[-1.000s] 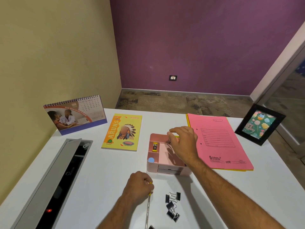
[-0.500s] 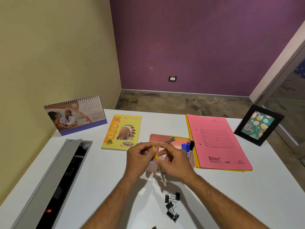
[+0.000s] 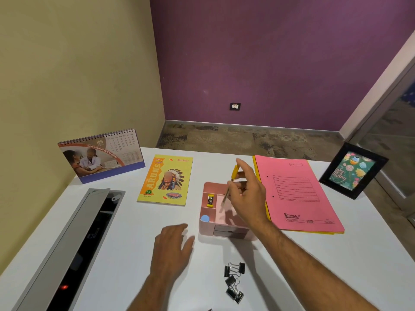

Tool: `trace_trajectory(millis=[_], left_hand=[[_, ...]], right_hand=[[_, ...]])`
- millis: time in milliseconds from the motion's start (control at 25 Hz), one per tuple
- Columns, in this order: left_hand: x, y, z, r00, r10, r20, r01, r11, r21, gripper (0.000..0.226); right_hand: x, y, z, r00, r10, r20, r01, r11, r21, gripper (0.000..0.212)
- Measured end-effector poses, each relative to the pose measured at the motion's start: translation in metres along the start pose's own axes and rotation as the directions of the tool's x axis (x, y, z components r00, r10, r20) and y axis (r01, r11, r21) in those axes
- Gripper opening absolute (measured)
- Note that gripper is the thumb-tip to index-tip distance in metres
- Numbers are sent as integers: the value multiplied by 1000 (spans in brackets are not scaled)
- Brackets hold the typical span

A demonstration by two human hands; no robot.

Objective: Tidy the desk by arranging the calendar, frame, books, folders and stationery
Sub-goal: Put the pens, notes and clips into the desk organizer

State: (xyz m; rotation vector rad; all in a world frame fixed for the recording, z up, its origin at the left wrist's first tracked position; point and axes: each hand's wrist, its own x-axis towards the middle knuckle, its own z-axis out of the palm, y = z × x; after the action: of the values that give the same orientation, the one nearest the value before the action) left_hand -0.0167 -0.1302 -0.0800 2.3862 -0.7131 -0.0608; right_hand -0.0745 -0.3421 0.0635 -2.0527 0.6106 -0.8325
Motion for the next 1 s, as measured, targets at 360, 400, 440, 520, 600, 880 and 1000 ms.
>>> trace_trajectory(millis=[360, 400, 440, 520, 600, 880, 1000], left_hand=[[-38, -22, 29, 966, 86, 243, -182, 895, 406, 76], [-38, -22, 30, 965, 79, 250, -182, 889, 420, 76], [-37, -22, 30, 964, 73, 257, -182, 884, 430, 76], [-37, -24, 32, 965, 74, 252, -183, 877, 444, 76], [-36, -26, 35, 966, 74, 249, -184, 872, 454, 76], [-36, -26, 35, 968, 82, 239, -184, 875, 448, 77], [-37, -25, 35, 969, 83, 235, -184, 873, 451, 78]], right_hand=[[27, 16, 22, 999, -7, 32, 12, 988, -153, 29], [27, 19, 24, 999, 3, 44, 5, 985, -173, 26], [26, 22, 26, 998, 14, 59, -2, 981, -196, 23], [23, 29, 29, 994, 50, 93, -26, 971, -237, 21], [21, 35, 32, 988, 98, 116, -63, 960, -274, 21], [23, 45, 30, 979, 36, 201, 56, 899, -433, 23], [18, 42, 27, 989, 55, 139, 5, 917, -400, 22]])
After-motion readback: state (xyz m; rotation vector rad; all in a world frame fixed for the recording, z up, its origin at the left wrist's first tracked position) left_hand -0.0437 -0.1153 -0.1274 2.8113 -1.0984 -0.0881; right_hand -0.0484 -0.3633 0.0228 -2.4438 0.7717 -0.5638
